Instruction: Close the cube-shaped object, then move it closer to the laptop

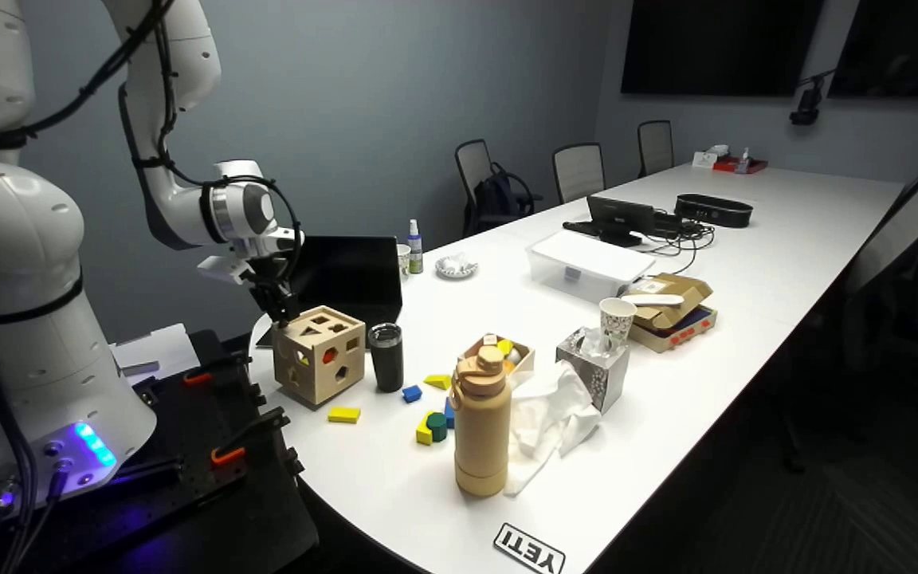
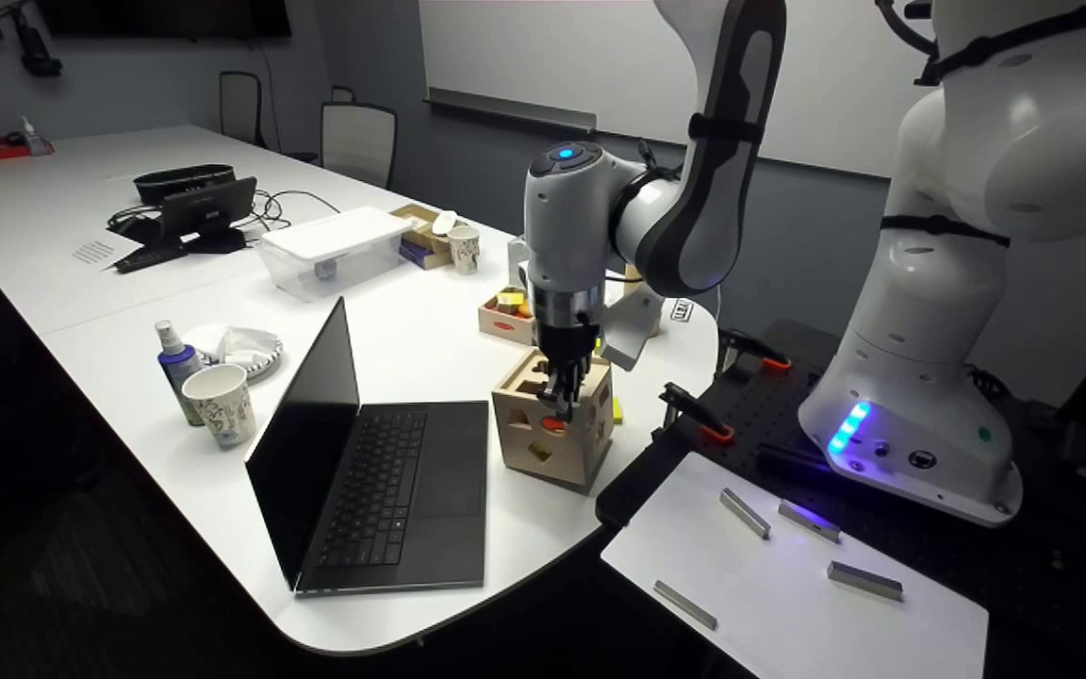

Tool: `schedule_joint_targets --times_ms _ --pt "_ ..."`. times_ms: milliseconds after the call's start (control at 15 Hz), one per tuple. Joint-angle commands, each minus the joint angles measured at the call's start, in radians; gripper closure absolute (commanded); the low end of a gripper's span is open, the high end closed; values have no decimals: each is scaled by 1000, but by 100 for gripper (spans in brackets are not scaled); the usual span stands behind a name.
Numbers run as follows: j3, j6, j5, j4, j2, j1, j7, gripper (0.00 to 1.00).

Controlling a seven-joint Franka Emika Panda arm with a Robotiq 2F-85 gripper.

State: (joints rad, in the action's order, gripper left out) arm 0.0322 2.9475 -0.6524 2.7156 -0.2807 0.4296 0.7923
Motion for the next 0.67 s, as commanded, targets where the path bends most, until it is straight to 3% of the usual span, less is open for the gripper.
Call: schedule_joint_targets --times_ms 0,67,133,200,600 --pt "-31 42 -32 -38 -47 24 33 96" --pt "-32 47 -27 -44 -60 23 31 91" --pt "-33 57 -23 -50 -67 22 29 57" --pt "-28 65 -17 -53 -71 17 23 56" --pt "164 34 136 -37 -7 -140 -112 13"
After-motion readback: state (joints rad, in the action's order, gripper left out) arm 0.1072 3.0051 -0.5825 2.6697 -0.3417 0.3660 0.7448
